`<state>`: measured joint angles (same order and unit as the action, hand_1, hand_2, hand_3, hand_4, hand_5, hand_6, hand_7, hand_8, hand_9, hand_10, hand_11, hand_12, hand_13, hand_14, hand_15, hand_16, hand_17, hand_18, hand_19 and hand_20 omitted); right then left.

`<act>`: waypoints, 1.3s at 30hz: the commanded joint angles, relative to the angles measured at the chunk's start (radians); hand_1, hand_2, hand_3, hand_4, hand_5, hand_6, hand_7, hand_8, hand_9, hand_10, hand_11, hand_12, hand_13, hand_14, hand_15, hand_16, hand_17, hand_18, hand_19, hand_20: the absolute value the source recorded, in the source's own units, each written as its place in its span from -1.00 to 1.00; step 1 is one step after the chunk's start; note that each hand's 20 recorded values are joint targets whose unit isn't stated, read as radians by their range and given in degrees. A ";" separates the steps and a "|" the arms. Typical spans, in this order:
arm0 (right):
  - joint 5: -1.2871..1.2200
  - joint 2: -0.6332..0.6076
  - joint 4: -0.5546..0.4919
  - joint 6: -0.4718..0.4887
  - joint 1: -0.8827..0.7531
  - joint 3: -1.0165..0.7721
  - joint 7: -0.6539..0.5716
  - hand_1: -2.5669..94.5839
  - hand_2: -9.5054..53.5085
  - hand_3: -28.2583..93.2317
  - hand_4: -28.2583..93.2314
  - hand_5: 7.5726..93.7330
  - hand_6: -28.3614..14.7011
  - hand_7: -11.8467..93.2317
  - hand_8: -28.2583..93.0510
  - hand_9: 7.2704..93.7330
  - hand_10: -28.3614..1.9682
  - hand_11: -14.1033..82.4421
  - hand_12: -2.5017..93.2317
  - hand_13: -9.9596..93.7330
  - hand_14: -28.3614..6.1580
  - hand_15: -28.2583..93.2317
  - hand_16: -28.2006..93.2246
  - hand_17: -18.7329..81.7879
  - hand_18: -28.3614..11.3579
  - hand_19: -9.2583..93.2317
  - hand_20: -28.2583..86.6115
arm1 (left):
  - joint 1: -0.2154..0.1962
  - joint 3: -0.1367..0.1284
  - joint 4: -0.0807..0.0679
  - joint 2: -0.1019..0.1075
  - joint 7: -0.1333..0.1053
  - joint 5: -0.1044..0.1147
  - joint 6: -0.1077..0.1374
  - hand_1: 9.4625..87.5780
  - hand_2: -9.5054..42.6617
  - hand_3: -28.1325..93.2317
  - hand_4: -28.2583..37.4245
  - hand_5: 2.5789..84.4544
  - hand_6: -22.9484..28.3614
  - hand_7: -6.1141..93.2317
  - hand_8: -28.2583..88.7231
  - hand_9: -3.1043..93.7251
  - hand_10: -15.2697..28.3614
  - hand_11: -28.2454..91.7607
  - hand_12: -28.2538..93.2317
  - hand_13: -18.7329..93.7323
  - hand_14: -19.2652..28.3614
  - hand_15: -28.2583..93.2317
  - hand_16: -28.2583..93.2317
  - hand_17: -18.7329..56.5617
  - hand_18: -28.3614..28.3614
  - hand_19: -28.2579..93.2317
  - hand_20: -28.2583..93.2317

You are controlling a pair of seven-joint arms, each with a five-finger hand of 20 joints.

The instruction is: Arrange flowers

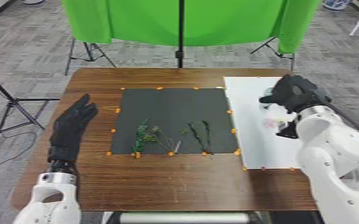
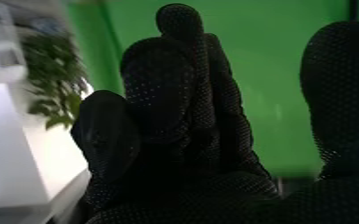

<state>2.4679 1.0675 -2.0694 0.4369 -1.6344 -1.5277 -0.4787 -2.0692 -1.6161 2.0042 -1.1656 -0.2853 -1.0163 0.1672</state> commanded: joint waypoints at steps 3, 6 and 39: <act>0.055 0.012 0.158 -0.033 -0.030 0.021 0.009 -0.23 -1.00 0.41 -0.68 0.24 0.31 -0.56 -0.63 0.57 -0.25 -0.34 -0.48 0.80 0.28 0.43 0.00 0.54 -0.20 1.00 0.36 | -0.012 0.002 -0.005 -0.003 0.006 -0.004 -0.012 -0.61 -0.80 0.54 -0.78 -0.07 0.05 -0.78 -0.60 -0.12 0.27 -0.34 -0.36 -0.09 0.45 -0.39 -0.50 -0.33 0.38 -0.51 -0.22; 0.083 0.018 0.178 -0.060 -0.037 0.031 0.023 -0.23 -1.00 0.41 -0.69 0.21 0.33 -0.56 -0.64 0.54 -0.23 -0.34 -0.48 0.81 0.32 0.44 0.00 0.56 -0.18 1.00 0.36 | -0.011 0.006 -0.008 -0.002 0.010 -0.004 -0.016 -0.60 -0.79 0.53 -0.78 -0.07 0.04 -0.77 -0.61 -0.12 0.27 -0.34 -0.36 -0.09 0.45 -0.39 -0.50 -0.33 0.39 -0.51 -0.22; 0.034 -0.087 0.129 -0.497 0.104 0.162 0.199 0.49 -1.00 0.17 -0.68 0.74 0.23 -0.39 -0.31 1.00 0.31 -0.34 -0.13 1.00 0.65 0.45 0.01 0.75 -0.02 1.00 0.45 | -0.061 -0.053 0.000 0.021 -0.047 0.071 0.061 -0.61 -0.76 0.54 -0.78 -0.05 0.06 -0.76 -0.61 -0.09 0.29 -0.32 -0.36 -0.06 0.45 -0.38 -0.51 -0.31 0.37 -0.50 -0.22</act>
<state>2.5645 1.0389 -1.8415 0.0240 -1.7200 -1.4259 -0.3264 -2.0894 -1.6251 1.9999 -1.1554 -0.3035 -0.9746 0.1802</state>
